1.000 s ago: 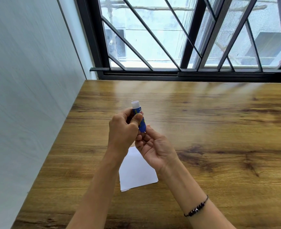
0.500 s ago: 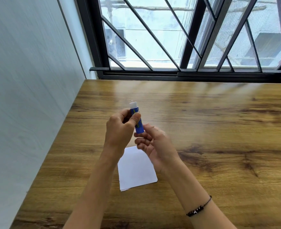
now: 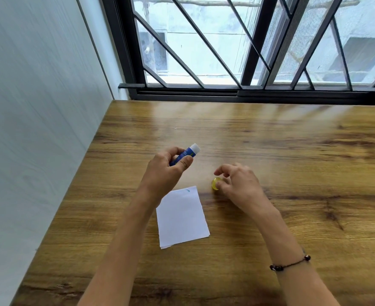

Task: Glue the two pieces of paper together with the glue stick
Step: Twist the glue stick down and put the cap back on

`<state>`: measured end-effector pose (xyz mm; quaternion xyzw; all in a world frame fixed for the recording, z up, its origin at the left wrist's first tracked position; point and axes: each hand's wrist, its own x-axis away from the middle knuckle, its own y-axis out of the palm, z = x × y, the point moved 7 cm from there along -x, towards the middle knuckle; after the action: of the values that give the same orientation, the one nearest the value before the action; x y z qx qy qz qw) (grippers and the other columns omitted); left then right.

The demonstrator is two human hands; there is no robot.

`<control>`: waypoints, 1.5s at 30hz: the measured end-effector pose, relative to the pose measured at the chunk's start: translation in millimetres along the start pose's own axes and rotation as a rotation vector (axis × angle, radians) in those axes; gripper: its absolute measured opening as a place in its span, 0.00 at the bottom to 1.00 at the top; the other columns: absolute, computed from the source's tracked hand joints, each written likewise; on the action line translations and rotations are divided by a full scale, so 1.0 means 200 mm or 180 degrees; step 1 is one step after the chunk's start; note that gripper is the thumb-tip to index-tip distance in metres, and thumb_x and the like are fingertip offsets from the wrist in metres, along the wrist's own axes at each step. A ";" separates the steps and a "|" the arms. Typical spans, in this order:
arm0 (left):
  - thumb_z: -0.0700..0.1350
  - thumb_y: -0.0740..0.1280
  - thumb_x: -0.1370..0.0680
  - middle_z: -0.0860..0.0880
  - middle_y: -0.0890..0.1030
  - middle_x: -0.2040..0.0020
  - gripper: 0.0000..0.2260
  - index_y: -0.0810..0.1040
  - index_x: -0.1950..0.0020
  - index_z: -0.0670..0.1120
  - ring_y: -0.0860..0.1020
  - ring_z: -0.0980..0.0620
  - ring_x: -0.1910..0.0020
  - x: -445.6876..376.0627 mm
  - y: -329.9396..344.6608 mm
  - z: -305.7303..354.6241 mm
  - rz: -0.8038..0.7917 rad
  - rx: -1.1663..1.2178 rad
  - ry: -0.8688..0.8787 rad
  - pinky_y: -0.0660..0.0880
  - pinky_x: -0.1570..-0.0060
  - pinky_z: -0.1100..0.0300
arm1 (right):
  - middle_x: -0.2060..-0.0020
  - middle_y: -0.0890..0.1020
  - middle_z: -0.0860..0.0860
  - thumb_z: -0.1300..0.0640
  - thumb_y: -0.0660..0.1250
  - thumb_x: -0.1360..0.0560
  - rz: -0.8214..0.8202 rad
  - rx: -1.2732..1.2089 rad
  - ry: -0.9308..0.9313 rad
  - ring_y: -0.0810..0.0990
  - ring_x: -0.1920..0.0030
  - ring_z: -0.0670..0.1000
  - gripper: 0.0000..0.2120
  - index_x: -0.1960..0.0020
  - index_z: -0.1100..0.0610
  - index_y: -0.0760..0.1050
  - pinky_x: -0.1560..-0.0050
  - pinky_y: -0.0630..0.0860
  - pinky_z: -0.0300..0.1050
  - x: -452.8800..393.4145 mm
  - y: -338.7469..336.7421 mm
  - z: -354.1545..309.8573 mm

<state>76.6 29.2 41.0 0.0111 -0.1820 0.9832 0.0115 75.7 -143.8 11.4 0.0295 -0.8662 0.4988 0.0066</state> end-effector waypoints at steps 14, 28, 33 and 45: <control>0.45 0.65 0.25 0.52 0.74 0.64 0.03 0.78 0.55 0.52 0.70 0.54 0.64 0.02 0.01 0.02 -0.0158 -0.0183 -0.0031 0.68 0.61 0.60 | 0.62 0.81 0.48 0.64 0.69 0.29 0.0512 -0.2445 -0.0172 0.79 0.64 0.46 0.11 0.55 0.48 0.78 0.61 0.78 0.38 0.05 -0.19 -0.12; 0.46 0.64 0.24 0.51 0.74 0.64 0.03 0.77 0.55 0.52 0.71 0.54 0.64 0.04 0.04 0.09 -0.0481 -0.0450 0.0231 0.69 0.62 0.61 | 0.60 0.83 0.44 0.63 0.70 0.30 0.0354 -0.2414 -0.0636 0.81 0.57 0.48 0.12 0.56 0.45 0.79 0.54 0.80 0.46 0.09 -0.26 -0.23; 0.46 0.63 0.24 0.46 0.75 0.63 0.05 0.78 0.53 0.49 0.70 0.52 0.64 0.05 0.03 0.10 -0.0529 -0.0555 0.0341 0.68 0.62 0.58 | 0.60 0.83 0.46 0.64 0.70 0.30 0.0339 -0.2238 -0.0764 0.81 0.62 0.46 0.12 0.54 0.47 0.79 0.57 0.81 0.41 0.09 -0.25 -0.24; 0.41 0.62 0.24 0.44 0.76 0.67 0.05 0.78 0.54 0.43 0.71 0.48 0.66 0.06 0.12 0.12 -0.0134 -0.0893 0.0797 0.67 0.65 0.57 | 0.72 0.78 0.55 0.48 0.60 0.23 0.0755 -0.0631 -0.0937 0.76 0.70 0.56 0.17 0.57 0.62 0.75 0.66 0.72 0.51 0.05 -0.25 -0.27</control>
<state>64.3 -0.7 55.0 -0.1092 -0.3142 0.9414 0.0560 66.8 -122.6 83.3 -0.0009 -0.9001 0.3987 -0.1759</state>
